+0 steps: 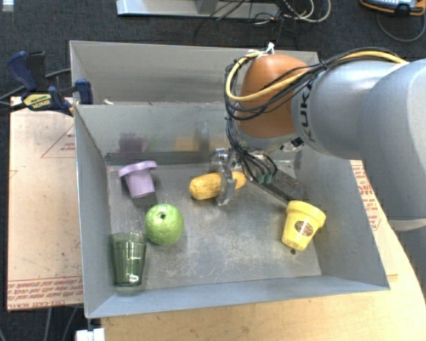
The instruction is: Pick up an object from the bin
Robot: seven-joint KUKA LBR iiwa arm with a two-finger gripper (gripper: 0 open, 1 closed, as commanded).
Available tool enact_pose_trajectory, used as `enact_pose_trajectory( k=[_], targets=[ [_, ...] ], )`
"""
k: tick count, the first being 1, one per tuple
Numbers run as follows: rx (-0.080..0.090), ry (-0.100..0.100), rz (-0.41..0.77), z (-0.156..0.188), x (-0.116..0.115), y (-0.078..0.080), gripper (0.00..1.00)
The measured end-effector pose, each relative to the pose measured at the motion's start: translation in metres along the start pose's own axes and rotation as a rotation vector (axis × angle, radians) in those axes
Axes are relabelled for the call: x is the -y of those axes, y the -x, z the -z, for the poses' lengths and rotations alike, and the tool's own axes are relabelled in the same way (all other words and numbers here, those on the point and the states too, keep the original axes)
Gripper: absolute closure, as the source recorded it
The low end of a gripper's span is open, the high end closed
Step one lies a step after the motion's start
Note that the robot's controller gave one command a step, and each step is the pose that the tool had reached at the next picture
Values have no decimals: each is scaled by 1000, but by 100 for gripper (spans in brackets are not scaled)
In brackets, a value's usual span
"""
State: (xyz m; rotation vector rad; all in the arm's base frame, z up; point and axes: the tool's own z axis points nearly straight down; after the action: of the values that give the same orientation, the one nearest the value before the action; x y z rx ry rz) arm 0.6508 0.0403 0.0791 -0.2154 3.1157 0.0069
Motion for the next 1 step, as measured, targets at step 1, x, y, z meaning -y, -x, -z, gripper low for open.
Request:
enact_pose_trajectory(
  k=[1],
  targets=[
    [0,0,0,0,0,0,100]
  ],
)
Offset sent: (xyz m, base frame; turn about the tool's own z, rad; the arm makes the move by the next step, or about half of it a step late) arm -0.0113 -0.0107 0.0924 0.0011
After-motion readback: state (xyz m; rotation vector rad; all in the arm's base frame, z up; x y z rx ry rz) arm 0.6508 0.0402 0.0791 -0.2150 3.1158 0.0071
